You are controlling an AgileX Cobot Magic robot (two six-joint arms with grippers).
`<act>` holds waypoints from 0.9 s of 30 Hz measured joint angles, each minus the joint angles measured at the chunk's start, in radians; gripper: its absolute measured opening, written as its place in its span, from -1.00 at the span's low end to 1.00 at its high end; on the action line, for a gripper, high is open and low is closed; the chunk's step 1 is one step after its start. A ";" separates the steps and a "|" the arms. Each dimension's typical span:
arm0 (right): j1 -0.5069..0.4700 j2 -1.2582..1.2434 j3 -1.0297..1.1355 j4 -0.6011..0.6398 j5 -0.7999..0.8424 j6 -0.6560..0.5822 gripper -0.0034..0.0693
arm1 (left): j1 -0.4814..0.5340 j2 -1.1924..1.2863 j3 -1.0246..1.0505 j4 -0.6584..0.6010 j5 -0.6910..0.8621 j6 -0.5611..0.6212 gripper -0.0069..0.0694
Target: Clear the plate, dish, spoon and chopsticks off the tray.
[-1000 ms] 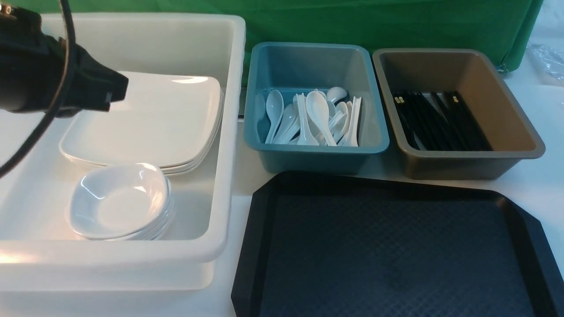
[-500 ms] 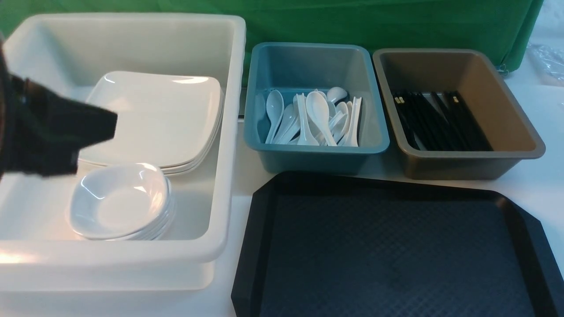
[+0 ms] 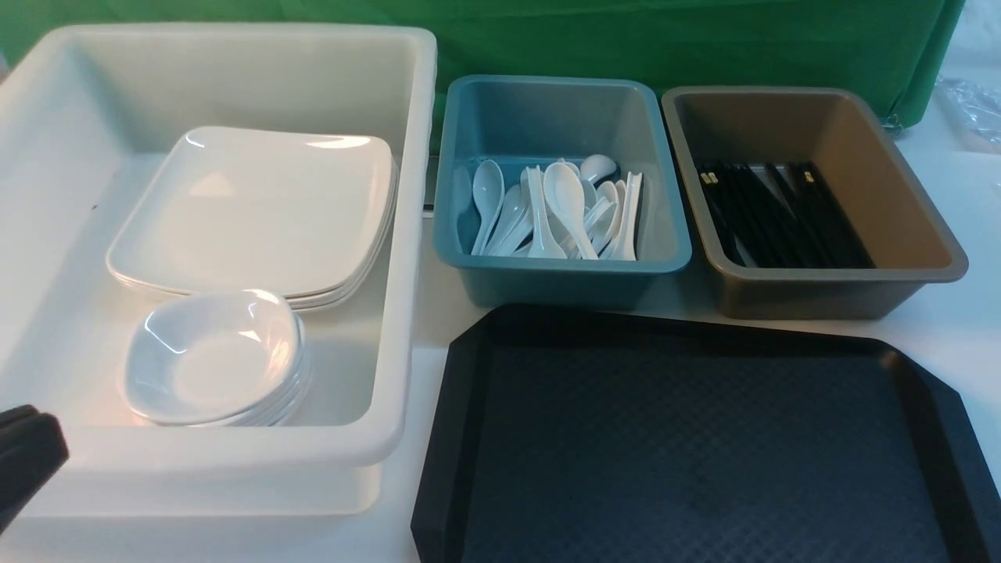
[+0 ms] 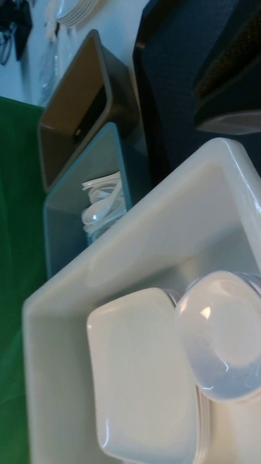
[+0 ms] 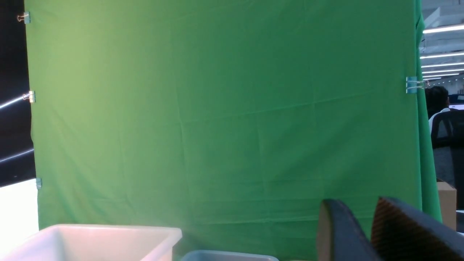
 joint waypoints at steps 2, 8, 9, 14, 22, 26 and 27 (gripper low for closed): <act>0.000 0.000 0.000 0.000 0.000 0.000 -0.36 | 0.000 -0.035 0.002 -0.002 0.001 0.000 -0.78; 0.000 0.000 0.001 0.001 0.000 0.000 -0.35 | 0.000 -0.050 0.002 0.000 0.001 0.001 -0.78; 0.000 0.000 0.001 0.001 0.000 0.000 -0.34 | 0.000 -0.050 0.002 0.006 0.001 0.006 -0.78; 0.000 0.000 0.001 0.001 0.001 0.001 -0.31 | 0.000 -0.050 0.005 0.022 -0.039 0.011 -0.78; 0.000 0.000 0.001 0.001 0.000 0.001 -0.26 | 0.011 -0.069 0.142 0.227 -0.366 -0.187 -0.78; 0.000 0.000 0.001 0.001 0.000 0.001 -0.26 | 0.050 -0.127 0.261 0.435 -0.453 -0.397 -0.78; 0.000 0.000 0.001 0.001 0.000 0.001 -0.26 | 0.065 -0.143 0.292 0.445 -0.462 -0.403 -0.78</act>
